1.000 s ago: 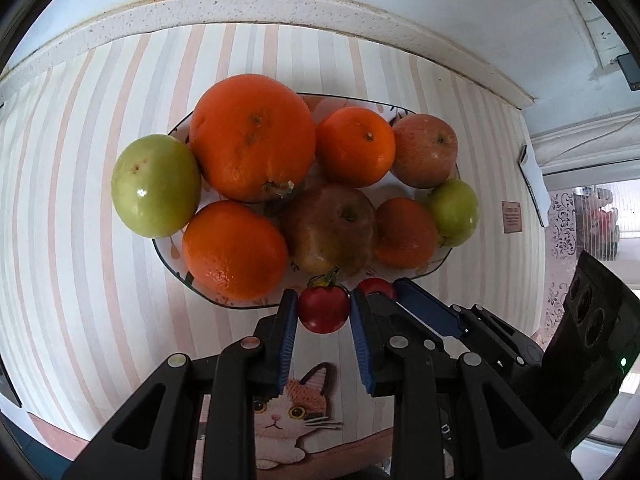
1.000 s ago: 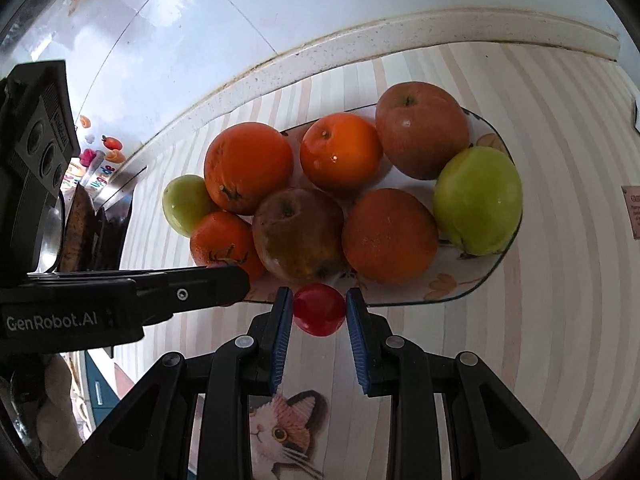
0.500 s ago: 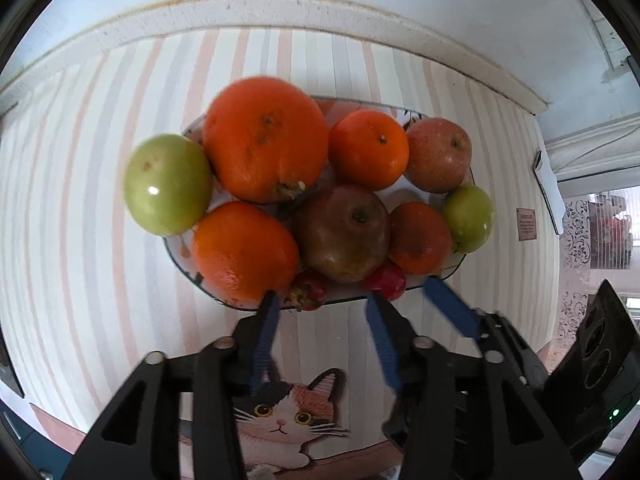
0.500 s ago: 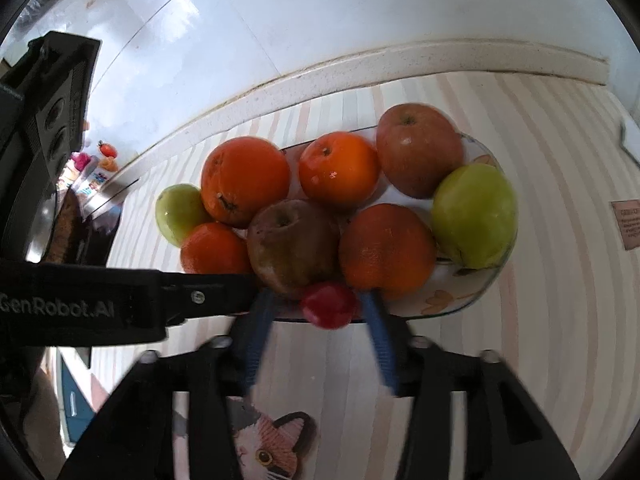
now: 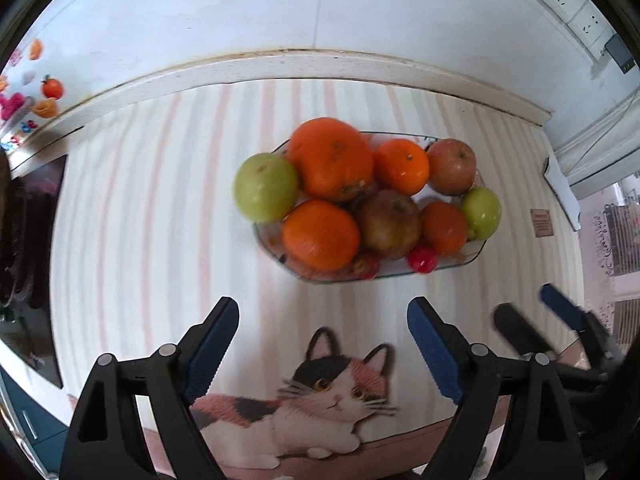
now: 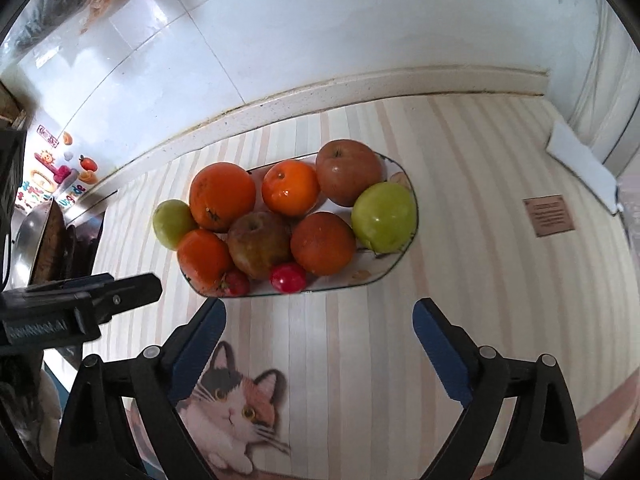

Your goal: Organize fruits

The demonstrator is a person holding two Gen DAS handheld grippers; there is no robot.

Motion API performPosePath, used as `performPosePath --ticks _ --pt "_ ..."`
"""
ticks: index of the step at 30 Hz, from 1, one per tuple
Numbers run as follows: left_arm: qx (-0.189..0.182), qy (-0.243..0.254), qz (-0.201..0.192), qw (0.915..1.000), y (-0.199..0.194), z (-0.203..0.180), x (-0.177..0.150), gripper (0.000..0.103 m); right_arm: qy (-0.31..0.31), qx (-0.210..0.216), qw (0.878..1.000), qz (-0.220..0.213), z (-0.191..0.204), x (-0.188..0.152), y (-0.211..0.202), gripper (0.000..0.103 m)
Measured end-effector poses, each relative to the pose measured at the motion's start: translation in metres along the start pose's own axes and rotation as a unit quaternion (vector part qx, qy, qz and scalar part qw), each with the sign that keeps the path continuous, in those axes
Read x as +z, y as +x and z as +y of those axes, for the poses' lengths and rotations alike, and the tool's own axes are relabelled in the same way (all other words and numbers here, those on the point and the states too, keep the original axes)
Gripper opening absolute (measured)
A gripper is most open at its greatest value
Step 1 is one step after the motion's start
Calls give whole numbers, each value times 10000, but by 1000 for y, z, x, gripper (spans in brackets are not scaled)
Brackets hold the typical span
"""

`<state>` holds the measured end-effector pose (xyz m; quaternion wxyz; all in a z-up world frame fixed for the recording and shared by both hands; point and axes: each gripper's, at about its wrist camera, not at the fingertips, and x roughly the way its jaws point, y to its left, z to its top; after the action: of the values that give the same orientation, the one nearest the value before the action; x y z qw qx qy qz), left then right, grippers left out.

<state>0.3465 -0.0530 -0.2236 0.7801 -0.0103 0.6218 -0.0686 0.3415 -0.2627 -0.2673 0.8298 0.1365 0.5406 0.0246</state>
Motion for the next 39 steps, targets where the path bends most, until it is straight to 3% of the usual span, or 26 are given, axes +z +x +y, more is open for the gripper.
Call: performPosePath --ticks 10,19,29,39 --pt "172 -82 -496 9986 -47 7 -38 86 2 -167 9996 -245 4 -22 -59 99" --pt "211 -74 -1139 9932 -116 -3 -79 86 -193 -154 9978 -617 19 -49 -129 101" --pt "338 -48 -1946 9803 -202 -23 -137 86 -440 -146 9923 -1152 39 -89 -232 102" --pt "481 -139 -2454 9681 -247 -39 -196 86 -671 -273 9821 -1736 31 -128 -322 103"
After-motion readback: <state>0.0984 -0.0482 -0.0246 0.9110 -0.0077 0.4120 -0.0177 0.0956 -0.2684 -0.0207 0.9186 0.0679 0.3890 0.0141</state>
